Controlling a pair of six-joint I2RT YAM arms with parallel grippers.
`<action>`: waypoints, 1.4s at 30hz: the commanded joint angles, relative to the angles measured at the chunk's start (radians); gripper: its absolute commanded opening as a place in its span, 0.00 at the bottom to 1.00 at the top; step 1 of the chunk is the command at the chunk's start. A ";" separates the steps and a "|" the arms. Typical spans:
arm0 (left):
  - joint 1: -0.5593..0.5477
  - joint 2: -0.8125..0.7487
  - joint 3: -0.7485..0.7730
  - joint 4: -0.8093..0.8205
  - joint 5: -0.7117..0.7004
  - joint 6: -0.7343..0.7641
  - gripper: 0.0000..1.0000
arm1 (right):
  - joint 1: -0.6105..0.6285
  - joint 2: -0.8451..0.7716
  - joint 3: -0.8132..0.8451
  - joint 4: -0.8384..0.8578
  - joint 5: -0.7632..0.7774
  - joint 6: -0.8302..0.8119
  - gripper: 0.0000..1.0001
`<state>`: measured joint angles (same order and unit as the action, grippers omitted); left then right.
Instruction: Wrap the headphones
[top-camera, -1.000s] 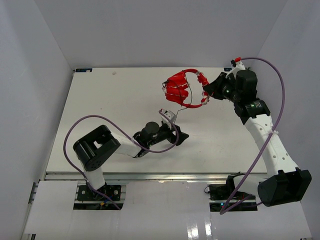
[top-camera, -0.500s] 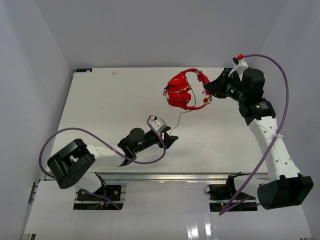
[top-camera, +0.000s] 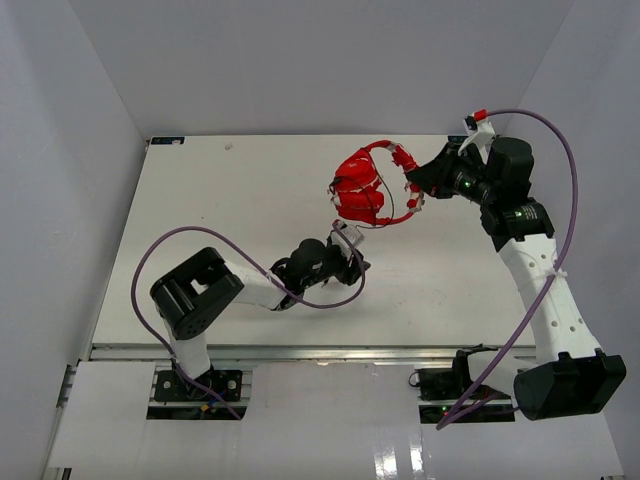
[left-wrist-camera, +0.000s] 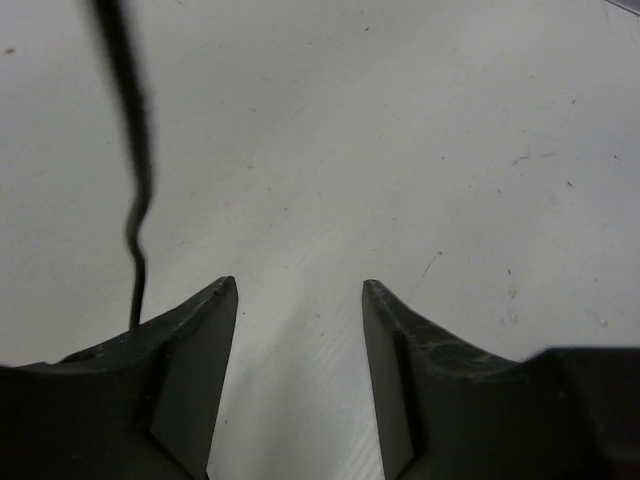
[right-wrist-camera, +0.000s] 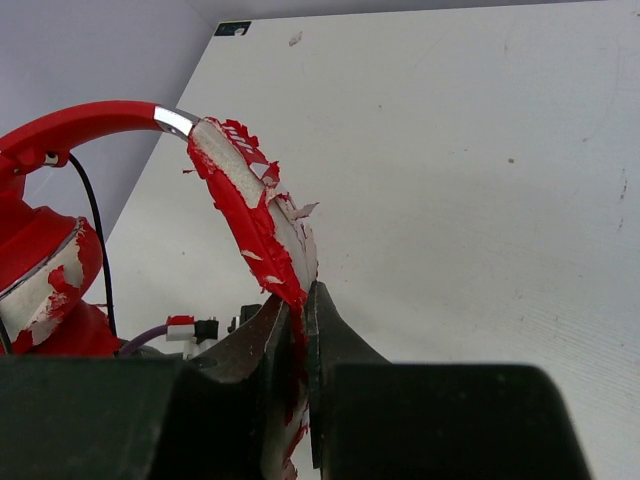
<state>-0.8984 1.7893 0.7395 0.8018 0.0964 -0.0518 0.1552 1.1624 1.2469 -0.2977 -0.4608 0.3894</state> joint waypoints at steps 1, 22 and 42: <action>0.026 -0.010 0.007 0.017 -0.044 -0.008 0.36 | -0.050 -0.042 0.024 0.069 -0.127 0.017 0.08; 0.393 -0.213 0.009 -0.183 0.676 -0.183 0.00 | -0.001 -0.125 -0.021 -0.231 -0.200 -0.746 0.08; 0.211 -0.002 -0.138 0.351 0.606 -0.136 0.98 | 0.048 0.074 0.180 -0.120 -0.337 -0.248 0.08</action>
<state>-0.6371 1.7339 0.5090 0.9443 0.7894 -0.2419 0.2089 1.2435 1.3533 -0.4864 -0.6617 -0.0483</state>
